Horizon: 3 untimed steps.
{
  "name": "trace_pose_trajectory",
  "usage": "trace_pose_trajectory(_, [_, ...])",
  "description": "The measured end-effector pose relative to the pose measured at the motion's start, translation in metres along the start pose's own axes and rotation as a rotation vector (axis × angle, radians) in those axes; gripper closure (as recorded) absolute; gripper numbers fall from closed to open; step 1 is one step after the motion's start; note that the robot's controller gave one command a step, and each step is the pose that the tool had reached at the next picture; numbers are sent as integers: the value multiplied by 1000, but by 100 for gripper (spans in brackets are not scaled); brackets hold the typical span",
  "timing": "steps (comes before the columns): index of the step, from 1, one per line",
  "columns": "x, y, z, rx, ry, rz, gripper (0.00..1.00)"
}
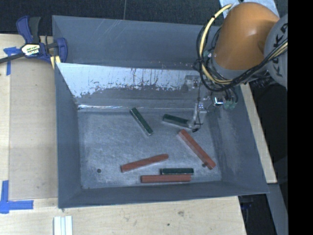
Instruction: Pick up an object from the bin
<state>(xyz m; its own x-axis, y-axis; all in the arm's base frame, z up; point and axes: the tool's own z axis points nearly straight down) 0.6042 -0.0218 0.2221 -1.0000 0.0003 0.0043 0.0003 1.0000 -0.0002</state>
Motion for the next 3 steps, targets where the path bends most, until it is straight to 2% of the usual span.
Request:
trace_pose_trajectory(1, [-22,-30,151,-1,2,-159,0])
trace_pose_trajectory(2, [-26,-31,145,1,-10,-158,100])
trace_pose_trajectory(3, [-25,-30,147,1,-8,-158,0])
